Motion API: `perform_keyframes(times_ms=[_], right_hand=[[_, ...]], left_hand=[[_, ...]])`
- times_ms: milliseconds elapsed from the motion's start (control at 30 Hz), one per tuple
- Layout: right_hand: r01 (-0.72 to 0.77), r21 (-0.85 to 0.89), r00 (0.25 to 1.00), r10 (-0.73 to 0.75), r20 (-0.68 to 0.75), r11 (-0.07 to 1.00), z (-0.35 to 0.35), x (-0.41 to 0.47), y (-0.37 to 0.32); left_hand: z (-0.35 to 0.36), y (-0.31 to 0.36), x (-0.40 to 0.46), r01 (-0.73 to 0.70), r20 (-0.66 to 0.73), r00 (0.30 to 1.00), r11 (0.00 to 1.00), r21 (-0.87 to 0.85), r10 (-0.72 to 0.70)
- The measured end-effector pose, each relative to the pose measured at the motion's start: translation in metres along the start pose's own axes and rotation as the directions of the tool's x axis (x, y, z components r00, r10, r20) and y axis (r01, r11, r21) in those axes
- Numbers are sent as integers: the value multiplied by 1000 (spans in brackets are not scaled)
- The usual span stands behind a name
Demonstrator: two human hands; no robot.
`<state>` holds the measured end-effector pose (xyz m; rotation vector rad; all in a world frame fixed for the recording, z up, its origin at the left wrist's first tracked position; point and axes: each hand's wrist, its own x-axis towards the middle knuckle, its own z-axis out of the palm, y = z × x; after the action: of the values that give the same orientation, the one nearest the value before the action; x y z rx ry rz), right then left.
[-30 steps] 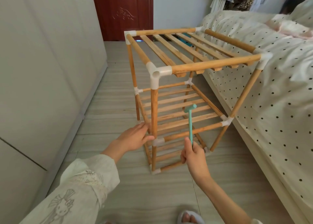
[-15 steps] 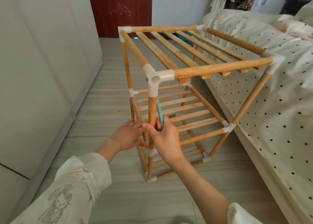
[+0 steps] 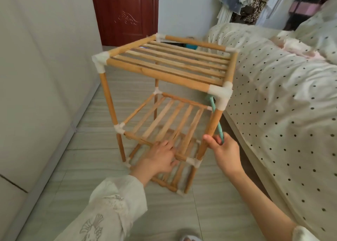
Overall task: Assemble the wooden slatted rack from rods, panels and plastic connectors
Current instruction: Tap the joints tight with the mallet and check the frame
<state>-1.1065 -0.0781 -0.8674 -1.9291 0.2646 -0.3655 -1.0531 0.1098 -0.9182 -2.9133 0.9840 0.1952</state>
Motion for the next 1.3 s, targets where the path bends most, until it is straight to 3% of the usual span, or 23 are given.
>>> perform_keyframes(times_ms=[133,300,433,567,667,733,800,867,967,1033,1100,1167,1200,1233,1267,1300], right_hand=[[-93,-33,985,87,-148,995,-25,21,8],[-181,-122,973,160,-165,976,-17,35,4],[-263,57,949,269,-164,963,1,0,15],[-318,-42,935,306,-179,947,13,-47,37],[-277,-121,953,257,-160,953,18,-79,45],[-214,-163,975,200,-96,963,23,-97,50],[-145,-215,986,160,55,966,30,-110,50],[-42,-264,963,110,246,964,39,-116,46],[176,-294,906,-38,422,939,54,-110,23],[250,-170,908,-170,382,953,64,-102,-1],[240,61,934,-247,258,969,73,-99,-21],[179,152,927,-218,305,972,84,-106,-16],[147,54,882,-155,446,988,90,-112,-5],[168,-147,784,-41,620,975,95,-119,11],[238,-332,677,89,730,913,99,-126,29],[292,-399,628,140,766,869,102,-129,43]], left_hand=[[-1,20,7,-72,9,997,987,-144,74],[8,20,-12,-105,76,990,979,-174,120],[17,-3,-47,-38,32,998,974,-221,46],[15,-10,-93,42,-41,997,942,-334,-59],[21,-17,-125,124,-111,974,876,-466,-197],[25,-22,-144,225,-185,898,780,-583,-398],[24,-29,-158,297,-269,724,639,-709,-635],[14,-37,-163,230,-304,588,516,-825,-749],[-4,-45,-161,91,-342,608,491,-866,-717],[-12,-46,-157,94,-395,583,542,-835,-710],[-11,-48,-153,119,-425,545,568,-814,-723],[-10,-50,-152,136,-429,541,578,-805,-724],[-10,-51,-151,137,-436,542,587,-798,-719],[-9,-53,-152,146,-436,541,591,-794,-719],[-7,-53,-152,148,-435,539,589,-794,-721],[-7,-52,-152,145,-433,542,587,-796,-721]])
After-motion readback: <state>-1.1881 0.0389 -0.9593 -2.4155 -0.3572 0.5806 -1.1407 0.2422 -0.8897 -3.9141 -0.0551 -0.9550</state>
